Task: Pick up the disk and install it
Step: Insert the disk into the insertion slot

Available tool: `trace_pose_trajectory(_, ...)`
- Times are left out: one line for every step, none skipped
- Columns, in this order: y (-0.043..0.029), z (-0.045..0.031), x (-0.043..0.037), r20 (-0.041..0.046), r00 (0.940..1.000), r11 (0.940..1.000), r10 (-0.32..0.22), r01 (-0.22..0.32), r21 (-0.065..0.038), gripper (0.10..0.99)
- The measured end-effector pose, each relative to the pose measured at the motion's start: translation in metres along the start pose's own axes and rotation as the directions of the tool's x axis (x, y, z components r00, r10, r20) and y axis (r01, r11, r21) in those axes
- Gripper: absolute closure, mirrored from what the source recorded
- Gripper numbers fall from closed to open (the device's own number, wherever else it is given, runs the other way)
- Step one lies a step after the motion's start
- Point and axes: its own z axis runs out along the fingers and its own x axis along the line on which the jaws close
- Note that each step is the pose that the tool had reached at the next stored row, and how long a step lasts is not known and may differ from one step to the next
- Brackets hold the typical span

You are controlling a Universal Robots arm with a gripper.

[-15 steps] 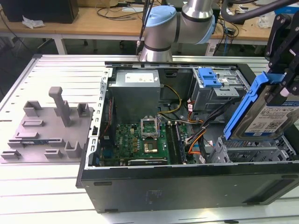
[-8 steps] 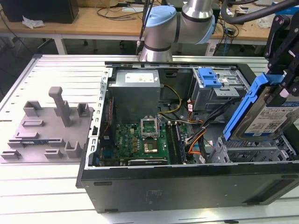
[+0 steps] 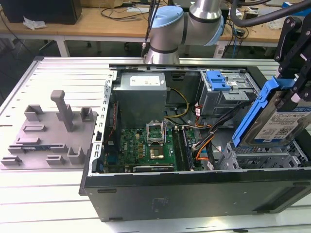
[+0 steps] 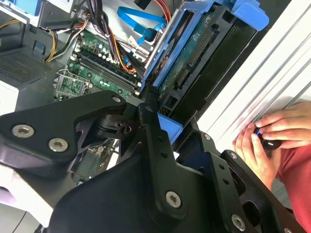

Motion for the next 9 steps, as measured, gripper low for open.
trace_pose_trajectory(-0.0001, 0.0002, 0.0000, 0.0000, 1.0000, 1.0000, 0.000, 0.000, 0.000, 0.722)
trace_pose_trajectory(-0.0001, 0.0004, 0.0000, 0.0001, 1.0000, 1.0000, 0.000, 0.000, 0.000, 0.722)
trace_pose_trajectory(-0.0001, 0.0005, 0.0000, 0.0001, 1.0000, 1.0000, 0.000, 0.000, 0.000, 0.722)
trace_pose_trajectory(-0.0001, 0.0008, 0.0001, 0.0001, 1.0000, 1.0000, 0.000, 0.000, 0.000, 0.722)
trace_pose_trajectory(-0.0001, 0.0010, 0.0002, 0.0000, 1.0000, 1.0000, 0.000, 0.000, 0.000, 0.722)
trace_pose_trajectory(-0.0001, 0.0013, 0.0002, 0.0001, 1.0000, 1.0000, 0.000, 0.000, 0.000, 0.722)
trace_pose_trajectory(-0.0001, 0.0016, 0.0003, 0.0001, 1.0000, 1.0000, 0.000, 0.000, 0.000, 0.722)
trace_pose_trajectory(-0.0001, 0.0019, 0.0003, 0.0000, 1.0000, 1.0000, 0.000, 0.000, 0.000, 0.722)
trace_pose_trajectory(-0.0001, 0.0022, 0.0004, 0.0000, 1.0000, 1.0000, 0.000, 0.000, 0.000, 0.722)
